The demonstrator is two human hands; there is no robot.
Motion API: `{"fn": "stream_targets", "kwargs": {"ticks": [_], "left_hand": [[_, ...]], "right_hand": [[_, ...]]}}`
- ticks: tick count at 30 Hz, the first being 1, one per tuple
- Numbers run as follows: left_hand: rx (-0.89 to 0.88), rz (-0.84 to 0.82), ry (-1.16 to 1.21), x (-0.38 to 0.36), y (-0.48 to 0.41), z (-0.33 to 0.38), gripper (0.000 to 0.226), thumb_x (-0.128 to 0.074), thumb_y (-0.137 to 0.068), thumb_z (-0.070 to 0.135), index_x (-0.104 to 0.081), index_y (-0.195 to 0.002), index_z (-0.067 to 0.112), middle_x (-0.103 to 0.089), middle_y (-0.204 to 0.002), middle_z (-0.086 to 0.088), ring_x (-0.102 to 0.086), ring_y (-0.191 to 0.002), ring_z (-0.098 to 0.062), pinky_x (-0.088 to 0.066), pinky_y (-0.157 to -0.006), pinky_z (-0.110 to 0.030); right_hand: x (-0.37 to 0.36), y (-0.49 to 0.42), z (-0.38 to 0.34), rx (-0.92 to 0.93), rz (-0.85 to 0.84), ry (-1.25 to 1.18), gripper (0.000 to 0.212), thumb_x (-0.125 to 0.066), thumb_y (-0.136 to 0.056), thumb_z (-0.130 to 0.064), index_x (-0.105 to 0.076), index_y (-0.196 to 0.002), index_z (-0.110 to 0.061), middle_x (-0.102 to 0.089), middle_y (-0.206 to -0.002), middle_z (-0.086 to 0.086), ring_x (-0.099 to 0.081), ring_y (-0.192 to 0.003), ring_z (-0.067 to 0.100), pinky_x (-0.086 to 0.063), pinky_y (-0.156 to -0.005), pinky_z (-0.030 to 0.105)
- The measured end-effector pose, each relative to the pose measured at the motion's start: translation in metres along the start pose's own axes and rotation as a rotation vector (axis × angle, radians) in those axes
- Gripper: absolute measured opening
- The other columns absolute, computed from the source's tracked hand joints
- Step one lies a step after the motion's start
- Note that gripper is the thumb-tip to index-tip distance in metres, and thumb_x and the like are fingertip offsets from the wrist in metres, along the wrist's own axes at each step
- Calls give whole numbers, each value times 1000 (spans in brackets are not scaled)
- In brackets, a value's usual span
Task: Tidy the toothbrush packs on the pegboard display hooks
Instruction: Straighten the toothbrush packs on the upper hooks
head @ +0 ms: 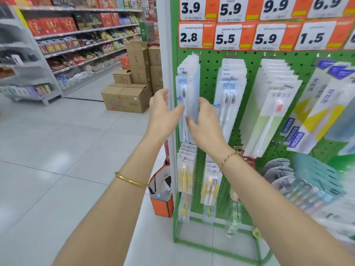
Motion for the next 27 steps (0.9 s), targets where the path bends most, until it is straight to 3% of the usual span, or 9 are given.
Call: {"fn": "stream_targets", "kwargs": {"ticks": [4,8,10,14,18,21,27], "left_hand": [[-36,-66,78,-1,-23,-11,51,-63,-89,20,-40,-134,16,-42,-134,-3,-46,-121,-12,-38,-104,-27],[-113,-92,140,-5,-33,-18,34,-62,-90,16,-45,-120,20,-47,-124,-1,-52,-104,-5,-41,-78,-5],[-138,-91,156,-6,-34,-21,29,-61,-91,16,-46,-115,20,-48,-121,0,-52,-101,-5,-41,-72,-3],[-187,-77,161,-3,-35,-20,19,-60,-90,13,-50,-104,22,-53,-108,5,-54,-91,-5,-41,-70,-7],[-179,-91,230,-1,-33,-18,23,-56,-91,6,-51,-89,28,-55,-89,16,-52,-75,5,-43,-70,-11],[-182,-106,264,-1,-33,-15,23,-54,-91,4,-53,-89,26,-57,-87,14,-54,-78,-2,-49,-76,-24],[-163,-127,291,2,-32,-11,14,-55,-90,5,-59,-97,17,-62,-94,5,-57,-86,-13,-52,-86,-41]], "right_hand": [[-15,-14,1,9,119,-7,48,-47,-97,-14,-30,-140,-5,-41,-135,14,-41,-126,27,-36,-102,33],[-26,-23,8,-32,202,-20,48,-43,-98,-16,-28,-143,-7,-39,-138,13,-44,-125,25,-40,-102,41],[-29,-25,11,-42,219,-22,46,-42,-99,-17,-30,-142,-7,-42,-136,11,-45,-123,23,-41,-101,40],[-28,-30,12,-56,266,-44,37,-44,-98,-19,-40,-132,-6,-50,-122,11,-49,-109,20,-42,-91,32],[-22,-27,12,-19,309,-89,10,-44,-97,-16,-46,-103,-8,-48,-95,2,-45,-81,14,-36,-69,28],[-16,-24,8,14,350,-165,6,-45,-97,-12,-43,-92,-13,-44,-83,-7,-44,-76,12,-36,-69,22],[-14,-21,6,97,378,-240,5,-43,-97,-10,-43,-92,-13,-43,-81,-10,-41,-72,2,-36,-67,14]]}}
Point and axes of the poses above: each hand's wrist, its own y-axis away from the middle knuckle, its own x-axis out of the back of the hand, z = x × y, the point moved 5 cm from there along -y, towards the middle knuckle
